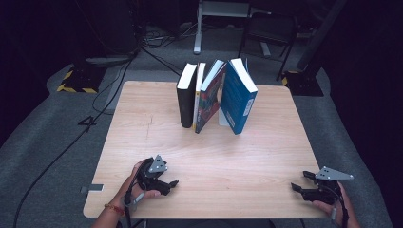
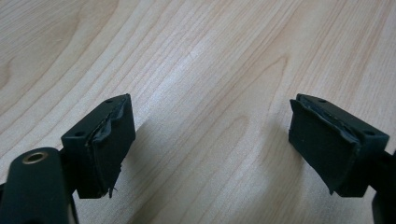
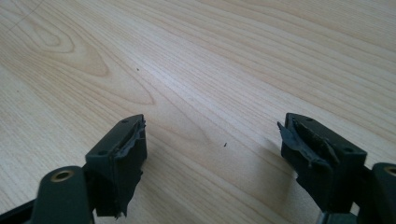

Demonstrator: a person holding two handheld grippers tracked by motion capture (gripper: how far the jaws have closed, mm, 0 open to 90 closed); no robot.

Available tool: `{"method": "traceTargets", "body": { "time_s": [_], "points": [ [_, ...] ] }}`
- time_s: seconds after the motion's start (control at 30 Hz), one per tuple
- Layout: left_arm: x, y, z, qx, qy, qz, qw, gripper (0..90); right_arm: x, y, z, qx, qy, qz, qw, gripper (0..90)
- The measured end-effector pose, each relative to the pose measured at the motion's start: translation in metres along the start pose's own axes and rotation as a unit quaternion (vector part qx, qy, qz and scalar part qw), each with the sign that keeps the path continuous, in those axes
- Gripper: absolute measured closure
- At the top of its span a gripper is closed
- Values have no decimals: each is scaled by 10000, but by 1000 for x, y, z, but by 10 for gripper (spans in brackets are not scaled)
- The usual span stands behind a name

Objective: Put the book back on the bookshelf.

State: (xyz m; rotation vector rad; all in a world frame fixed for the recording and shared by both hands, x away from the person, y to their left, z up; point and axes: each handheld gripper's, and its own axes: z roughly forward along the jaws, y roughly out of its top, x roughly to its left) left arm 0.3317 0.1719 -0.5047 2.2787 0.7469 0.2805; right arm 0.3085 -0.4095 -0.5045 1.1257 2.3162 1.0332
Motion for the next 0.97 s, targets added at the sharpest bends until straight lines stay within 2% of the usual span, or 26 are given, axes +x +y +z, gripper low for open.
{"method": "traceTargets", "body": {
  "time_s": [0.57, 0.97],
  "points": [
    [2, 0, 0, 3, -20, 28, 10000, 147, -1, 0, 0, 4, -38, 46, 10000, 228],
    [4, 0, 0, -3, 32, -35, 10000, 147, -1, 0, 0, 4, -52, 66, 10000, 228]
  ]
}}
